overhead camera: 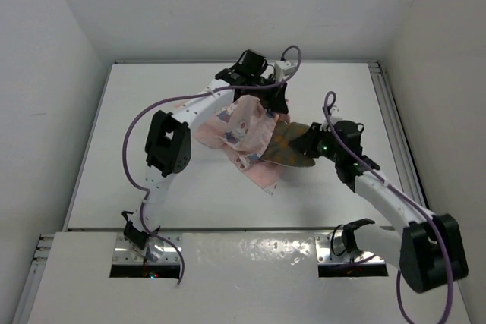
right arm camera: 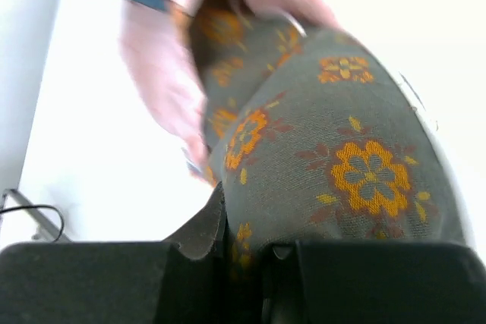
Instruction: Put the pillow into the pillowcase
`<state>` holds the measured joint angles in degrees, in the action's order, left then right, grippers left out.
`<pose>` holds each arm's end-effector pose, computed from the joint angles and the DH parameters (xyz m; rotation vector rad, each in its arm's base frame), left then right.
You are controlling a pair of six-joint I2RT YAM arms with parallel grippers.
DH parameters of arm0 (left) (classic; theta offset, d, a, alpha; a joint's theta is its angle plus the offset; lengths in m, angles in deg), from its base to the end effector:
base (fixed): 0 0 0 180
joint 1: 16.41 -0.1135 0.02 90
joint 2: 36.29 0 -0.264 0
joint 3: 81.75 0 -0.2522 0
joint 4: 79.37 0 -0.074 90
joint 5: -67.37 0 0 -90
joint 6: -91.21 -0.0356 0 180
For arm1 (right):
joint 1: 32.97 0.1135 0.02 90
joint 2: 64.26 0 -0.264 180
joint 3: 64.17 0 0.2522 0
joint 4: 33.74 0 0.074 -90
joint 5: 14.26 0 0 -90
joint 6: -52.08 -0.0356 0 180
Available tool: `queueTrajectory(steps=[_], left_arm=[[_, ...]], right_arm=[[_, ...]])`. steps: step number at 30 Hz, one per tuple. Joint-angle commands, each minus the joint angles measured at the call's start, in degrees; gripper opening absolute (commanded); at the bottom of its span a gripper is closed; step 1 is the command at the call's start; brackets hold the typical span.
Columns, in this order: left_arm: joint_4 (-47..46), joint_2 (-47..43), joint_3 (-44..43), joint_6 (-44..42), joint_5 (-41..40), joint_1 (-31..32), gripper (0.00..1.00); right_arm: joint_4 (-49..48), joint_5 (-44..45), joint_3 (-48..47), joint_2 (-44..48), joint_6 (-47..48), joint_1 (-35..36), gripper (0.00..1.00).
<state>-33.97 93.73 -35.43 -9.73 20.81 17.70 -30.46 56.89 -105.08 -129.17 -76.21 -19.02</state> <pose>0.4135 -0.3096 0.2653 1.2305 1.9210 -1.0784 0.2245 0.0676 0.2007 0.2386 2.1292 0.8896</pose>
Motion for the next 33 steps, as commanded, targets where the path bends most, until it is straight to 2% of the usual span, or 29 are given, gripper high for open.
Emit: queueTrajectory(steps=[1,3,6,12,14,16,17,19,23,27,30,33], left_arm=[[-2.5,-6.9,-6.1,4.9,4.5,1.0,0.00],[-5.3,-7.7,-8.4,7.7,3.9,1.0,0.00],[-11.3,-10.2,-9.0,17.1,2.7,1.0,0.00],[-19.3,-12.9,-10.0,31.7,2.0,0.7,0.00],[-25.8,-13.5,-10.1,35.4,3.7,0.4,0.00],[-33.0,-14.2,-10.2,42.5,7.2,0.2,0.00],[-38.0,-14.3,-10.3,44.9,8.5,0.2,0.00],[-42.0,-14.7,-10.4,49.9,11.6,0.3,0.00],[-40.4,-15.1,-9.0,49.4,14.9,0.4,0.00],[-33.5,-15.8,-8.6,40.0,16.8,0.8,0.00],[-37.0,-15.8,-8.3,42.2,19.2,0.8,0.00],[-45.9,-15.8,-8.4,47.9,21.8,1.0,0.00]], right_arm=[[-6.1,2.9,-5.3,7.8,6.6,0.5,0.00],[-4.6,4.5,-8.9,9.5,9.5,0.5,0.00],[-2.2,3.2,-19.2,7.9,15.3,0.5,0.00],[1.0,-4.8,-31.3,3.1,23.4,0.5,0.00],[3.1,-5.9,-33.4,1.5,26.3,0.5,0.00],[3.4,-6.3,-34.7,0.7,28.0,0.4,0.00],[2.8,-6.6,-34.6,0.5,28.3,0.2,0.00],[0.0,-7.9,-33.8,0.5,27.8,-0.2,0.00],[-7.4,-8.4,-30.3,1.6,27.6,-0.4,0.00],[-20.1,-11.2,-25.2,2.5,24.9,-1.2,0.00],[-25.0,-13.8,-24.3,1.4,21.0,-1.5,0.00],[-24.9,-13.8,-25.3,-2.0,17.8,-1.6,0.00]])
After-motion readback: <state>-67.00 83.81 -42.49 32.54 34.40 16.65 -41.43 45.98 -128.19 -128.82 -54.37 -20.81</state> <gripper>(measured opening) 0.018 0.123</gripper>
